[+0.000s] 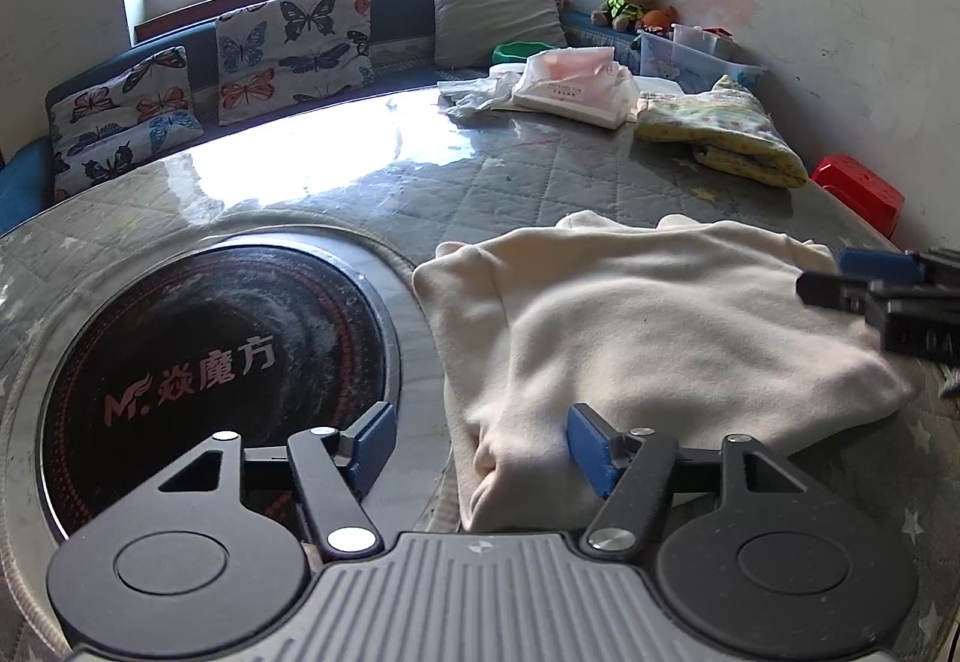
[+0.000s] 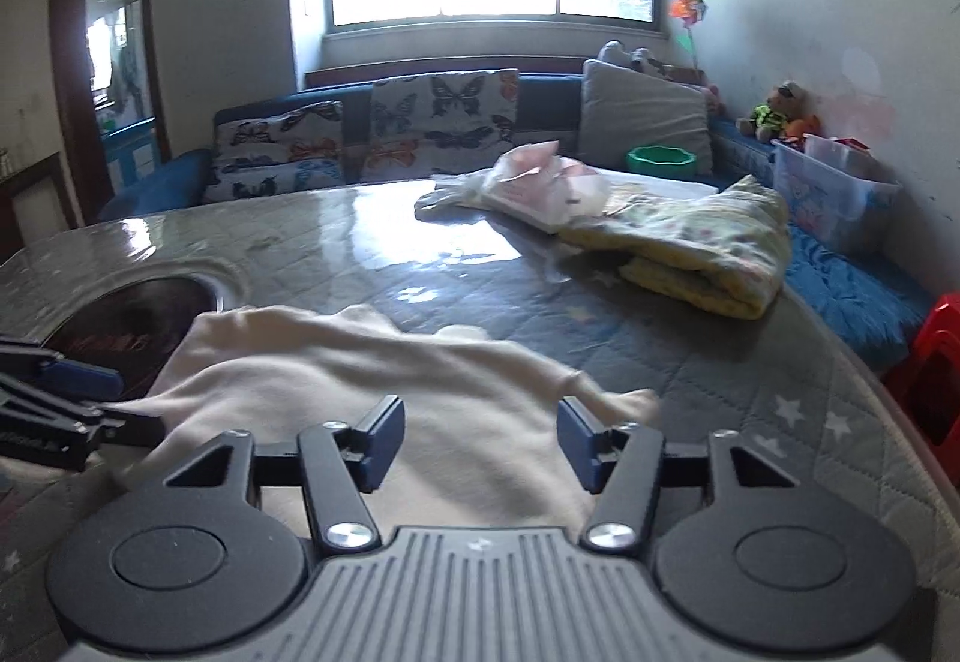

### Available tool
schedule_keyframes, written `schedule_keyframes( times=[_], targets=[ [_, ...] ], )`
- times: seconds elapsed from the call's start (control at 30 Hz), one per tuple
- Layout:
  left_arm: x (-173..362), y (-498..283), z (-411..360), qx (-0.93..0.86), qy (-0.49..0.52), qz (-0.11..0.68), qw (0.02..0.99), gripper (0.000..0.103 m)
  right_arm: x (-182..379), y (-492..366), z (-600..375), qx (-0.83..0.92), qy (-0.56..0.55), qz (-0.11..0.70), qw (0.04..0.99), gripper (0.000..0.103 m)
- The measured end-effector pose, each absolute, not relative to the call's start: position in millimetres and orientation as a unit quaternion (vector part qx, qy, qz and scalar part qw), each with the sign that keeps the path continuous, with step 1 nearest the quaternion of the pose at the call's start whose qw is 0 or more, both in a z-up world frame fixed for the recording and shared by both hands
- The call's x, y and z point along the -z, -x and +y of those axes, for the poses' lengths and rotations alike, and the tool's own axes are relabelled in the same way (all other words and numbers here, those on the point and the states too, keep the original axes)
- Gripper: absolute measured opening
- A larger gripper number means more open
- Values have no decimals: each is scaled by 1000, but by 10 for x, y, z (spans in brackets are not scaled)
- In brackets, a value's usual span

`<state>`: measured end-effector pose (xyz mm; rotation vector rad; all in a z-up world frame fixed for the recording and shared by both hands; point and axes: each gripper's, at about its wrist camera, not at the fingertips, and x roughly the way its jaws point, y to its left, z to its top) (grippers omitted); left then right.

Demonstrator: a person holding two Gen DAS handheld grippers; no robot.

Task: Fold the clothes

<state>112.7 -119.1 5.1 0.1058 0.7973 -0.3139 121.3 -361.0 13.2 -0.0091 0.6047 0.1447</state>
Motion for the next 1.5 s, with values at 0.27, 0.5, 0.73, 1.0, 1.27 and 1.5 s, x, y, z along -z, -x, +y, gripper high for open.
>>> schedule_keyframes(
  times=[0.27,0.5,0.73,1.0,1.27,1.5],
  targets=[
    [-57,-992,-1067,136,-51,392,908,78,-49,-1061,-3407,-92,10,310,946,84],
    [-96,-817,-845,108,-54,381,917,91,-104,-978,-3188,-124,18,308,943,90],
    [-95,-656,-402,54,-62,370,925,103,-159,-980,-2749,-178,36,301,936,97],
    [-22,-619,199,-14,-46,381,923,103,-187,-1085,-2131,-246,64,294,921,103],
    [109,-626,743,-82,-13,390,917,103,-64,-1237,-1570,-293,80,297,905,103],
    [137,-607,1025,-115,8,379,918,103,88,-1299,-1252,-319,92,306,892,103]
  ],
)
